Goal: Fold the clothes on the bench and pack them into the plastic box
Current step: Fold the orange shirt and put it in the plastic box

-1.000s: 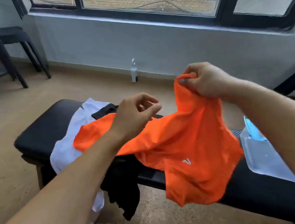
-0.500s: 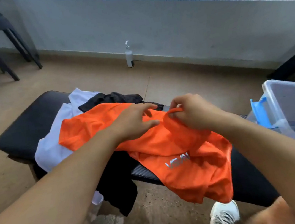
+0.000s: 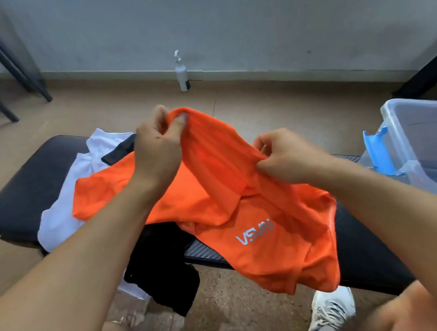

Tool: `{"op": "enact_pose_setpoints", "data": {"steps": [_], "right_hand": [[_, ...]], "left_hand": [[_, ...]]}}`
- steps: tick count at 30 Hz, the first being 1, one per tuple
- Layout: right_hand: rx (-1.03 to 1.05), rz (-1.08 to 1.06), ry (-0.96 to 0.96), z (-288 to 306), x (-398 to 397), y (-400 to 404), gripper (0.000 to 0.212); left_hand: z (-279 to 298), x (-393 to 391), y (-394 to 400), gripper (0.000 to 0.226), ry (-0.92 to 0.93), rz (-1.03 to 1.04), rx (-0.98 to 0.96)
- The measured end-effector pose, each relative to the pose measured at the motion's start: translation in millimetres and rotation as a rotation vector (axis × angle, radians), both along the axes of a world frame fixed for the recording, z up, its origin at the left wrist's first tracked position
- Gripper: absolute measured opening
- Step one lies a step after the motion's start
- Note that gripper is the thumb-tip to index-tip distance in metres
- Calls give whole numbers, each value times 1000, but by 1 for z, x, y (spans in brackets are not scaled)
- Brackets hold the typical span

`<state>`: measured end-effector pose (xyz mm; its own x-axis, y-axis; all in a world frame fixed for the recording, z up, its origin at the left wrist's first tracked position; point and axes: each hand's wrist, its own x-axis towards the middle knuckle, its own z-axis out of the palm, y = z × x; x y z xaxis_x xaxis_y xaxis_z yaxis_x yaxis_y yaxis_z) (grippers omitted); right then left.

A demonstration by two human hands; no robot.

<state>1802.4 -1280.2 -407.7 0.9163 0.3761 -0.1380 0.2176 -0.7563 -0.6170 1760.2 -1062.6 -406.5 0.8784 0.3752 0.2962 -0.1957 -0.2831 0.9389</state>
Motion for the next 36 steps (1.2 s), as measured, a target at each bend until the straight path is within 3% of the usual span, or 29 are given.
{"op": "enact_pose_setpoints", "data": {"steps": [2, 4, 6, 8, 10, 12, 15, 19, 22, 25, 27, 30, 33, 36], "right_hand": [[-27, -60, -31, -3, -3, -1, 10], [98, -76, -85, 1, -7, 1, 14], [239, -8, -94, 9, -12, 4, 17], [363, 170, 16, 17, -19, 7, 18], [463, 322, 137, 18, -27, 7, 14], [469, 376, 109, 17, -32, 6, 8], [424, 400, 7, 21, -34, 2, 6], [423, 474, 73, 29, -39, 0, 13], [345, 461, 199, 33, -38, -5, 11], [107, 476, 276, 36, -36, -12, 15], [-74, 469, 218, 38, -36, -16, 13], [-152, 332, 95, 41, -32, -21, 20], [160, 90, 92, 42, -27, -22, 22], [602, -166, 98, 36, -22, -20, 24]], "left_hand": [[1, 0, 11, 18, 64, 76, 3], [0, -4, 18, 17, 202, 44, 88], [-1, -13, 19, 49, 229, -121, 244], [2, -25, 13, 78, 184, -297, 400], [4, -33, 7, 89, 178, -414, 473], [4, -38, 4, 85, 200, -480, 545], [2, -42, 2, 60, 197, -572, 615], [8, -45, -2, 26, 250, -644, 519], [15, -48, -5, 34, 208, -700, 460], [21, -49, -4, 18, 176, -625, 368], [24, -48, 1, 30, 151, -545, 304], [24, -43, 12, 40, 88, -409, 317], [20, -38, 30, 41, 135, -303, 279], [23, -41, 42, 35, 304, -435, 275]]}}
